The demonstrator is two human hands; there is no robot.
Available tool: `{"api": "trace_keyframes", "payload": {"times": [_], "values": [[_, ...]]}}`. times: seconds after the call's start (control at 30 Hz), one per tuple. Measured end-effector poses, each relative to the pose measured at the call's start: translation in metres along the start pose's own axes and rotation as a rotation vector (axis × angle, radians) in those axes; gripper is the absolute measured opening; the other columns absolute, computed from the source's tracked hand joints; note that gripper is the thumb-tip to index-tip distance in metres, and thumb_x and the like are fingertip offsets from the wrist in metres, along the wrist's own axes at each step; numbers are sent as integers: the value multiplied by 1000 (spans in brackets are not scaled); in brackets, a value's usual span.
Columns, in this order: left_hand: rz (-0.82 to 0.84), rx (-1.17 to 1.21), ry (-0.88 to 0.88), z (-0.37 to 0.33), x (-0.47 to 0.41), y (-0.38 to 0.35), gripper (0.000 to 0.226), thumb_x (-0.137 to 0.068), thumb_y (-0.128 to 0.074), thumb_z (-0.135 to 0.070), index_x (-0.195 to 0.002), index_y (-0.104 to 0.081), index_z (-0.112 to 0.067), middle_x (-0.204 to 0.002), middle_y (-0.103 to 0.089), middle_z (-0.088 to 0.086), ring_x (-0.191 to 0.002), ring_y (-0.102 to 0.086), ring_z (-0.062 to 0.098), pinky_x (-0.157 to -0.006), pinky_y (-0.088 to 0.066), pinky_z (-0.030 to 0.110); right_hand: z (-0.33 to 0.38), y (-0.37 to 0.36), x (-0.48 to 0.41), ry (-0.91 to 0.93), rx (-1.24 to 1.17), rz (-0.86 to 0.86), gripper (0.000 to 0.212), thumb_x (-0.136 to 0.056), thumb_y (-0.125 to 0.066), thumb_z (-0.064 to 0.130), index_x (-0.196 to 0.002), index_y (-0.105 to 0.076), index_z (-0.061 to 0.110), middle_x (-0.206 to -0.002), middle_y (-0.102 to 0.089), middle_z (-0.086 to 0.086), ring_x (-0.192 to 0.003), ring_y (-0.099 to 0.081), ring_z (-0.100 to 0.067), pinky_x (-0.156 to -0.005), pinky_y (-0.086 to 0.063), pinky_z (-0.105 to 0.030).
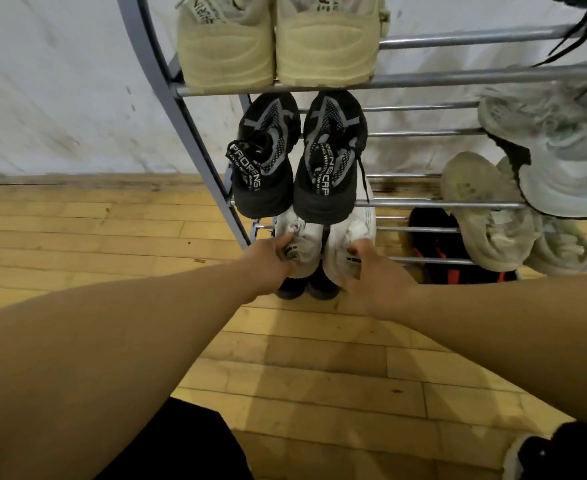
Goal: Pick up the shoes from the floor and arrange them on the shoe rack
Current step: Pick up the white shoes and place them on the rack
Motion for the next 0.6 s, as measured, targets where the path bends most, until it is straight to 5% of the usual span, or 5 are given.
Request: {"api": "trace_keyframes", "payload": {"times": [0.17,0.27,0.47,0.6], "values": [[-41,26,41,16,-2,10,66,-103,-56,-15,-160,-33,-39,-133,-62,10,-70,-57,18,-58,-50,28,18,-8,-8,34,25,19,51,-97,-54,47,-139,-26,40,-121,-63,-2,-95,-66,-24,-81,-59,-46],[-51,20,47,21,-2,14,65,-104,-54,-17,-160,-30,-40,-114,-61,6,-76,-61,21,-55,-51,27,27,-11,-11,51,73,-11,51,-99,-53,43,-141,-26,36,-120,-63,-4,-97,-64,-26,-82,-58,-46],[-84,-49,47,26,-4,22,63,-104,-50,-20,-161,-29,-41,-131,-62,10,-93,-69,29,-65,-60,36,39,-19,-17,56,154,-12,36,-100,-48,45,-127,-27,32,-98,-59,-7,-85,-60,-28,-72,-55,-45],[-94,-101,25,29,-7,25,62,-106,-46,-22,-163,-25,-39,-142,-58,16,-84,-61,23,-46,-39,21,44,-19,-19,65,229,-40,43,-100,-45,51,-133,-26,32,-101,-56,-7,-90,-59,-29,-80,-56,-47]]}}
Point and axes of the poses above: each hand's wrist, its own x-axis away from the middle knuckle, its own y-axis out of the back of the hand, z = x × y, the point moved 7 cm from there along -x, towards the middle knuckle
